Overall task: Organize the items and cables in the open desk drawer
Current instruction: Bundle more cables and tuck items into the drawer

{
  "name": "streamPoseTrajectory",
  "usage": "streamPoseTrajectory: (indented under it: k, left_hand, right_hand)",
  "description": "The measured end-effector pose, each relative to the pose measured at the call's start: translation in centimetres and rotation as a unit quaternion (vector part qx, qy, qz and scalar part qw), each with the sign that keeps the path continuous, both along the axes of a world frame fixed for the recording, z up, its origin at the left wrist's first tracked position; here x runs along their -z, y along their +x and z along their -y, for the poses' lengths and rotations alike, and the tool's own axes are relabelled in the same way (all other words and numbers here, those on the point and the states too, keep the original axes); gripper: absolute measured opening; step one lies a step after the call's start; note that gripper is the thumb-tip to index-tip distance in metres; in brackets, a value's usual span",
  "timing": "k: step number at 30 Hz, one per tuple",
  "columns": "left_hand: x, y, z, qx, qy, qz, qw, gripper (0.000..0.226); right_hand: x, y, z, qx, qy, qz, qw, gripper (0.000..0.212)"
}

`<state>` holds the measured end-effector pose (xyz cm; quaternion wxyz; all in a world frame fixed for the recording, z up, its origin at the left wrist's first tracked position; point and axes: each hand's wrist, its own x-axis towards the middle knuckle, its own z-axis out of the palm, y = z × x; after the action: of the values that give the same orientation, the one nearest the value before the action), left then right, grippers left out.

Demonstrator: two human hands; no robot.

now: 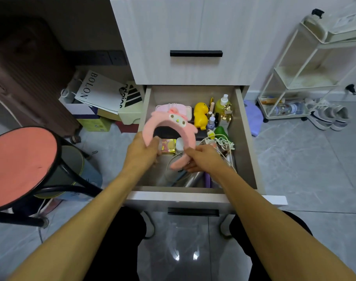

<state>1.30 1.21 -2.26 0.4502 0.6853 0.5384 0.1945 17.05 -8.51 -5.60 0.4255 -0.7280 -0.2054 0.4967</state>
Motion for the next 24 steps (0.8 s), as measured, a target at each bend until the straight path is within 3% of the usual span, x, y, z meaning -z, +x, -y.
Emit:
streamPoseTrajectory:
  k: [2,5,10,13,15,17,24]
  left_hand:
    - [0.2,-0.2,-0.9,0.003,0.093,-0.04,0.995,0.026]
    - [0.3,0.2,-2.0,0.05,0.154,-0.104,0.981,0.032]
    - [0.5,0.9,-2.7,0.056,0.197,-0.108,0.973,0.037]
    - [0.6,0.2,-3.8,0.004,0.168,-0.085,0.982,0.028]
    - [0.8,-0.2,-4.1,0.018,0.156,-0.078,0.984,0.022]
    - [1.1,-0.6,-4.3,0.042,0.157,-0.074,0.984,0.021]
    - [1.9,-0.7,-4.7,0.027,0.152,-0.069,0.986,0.023]
  right_hand:
    - [0.8,0.1,-0.7,-0.099,-0.047,0.116,0.987,0.032]
    - [1.9,0.4,-2.0,-0.29,-0.081,0.37,0.879,0.026]
    - [2.8,-0.5,-4.3,-0.534,-0.05,0.501,0.679,0.039]
    - [4.5,-1.2,-5.3,-0.608,-0.028,0.53,0.591,0.07]
    - [5.5,-1.1,-5.6,-0.622,-0.037,0.534,0.572,0.083]
    - [6.1,-1.1,-5.7,-0.624,-0.048,0.522,0.579,0.085]
    - [5.6,-0.9,-4.1,-0.615,-0.06,0.528,0.583,0.058]
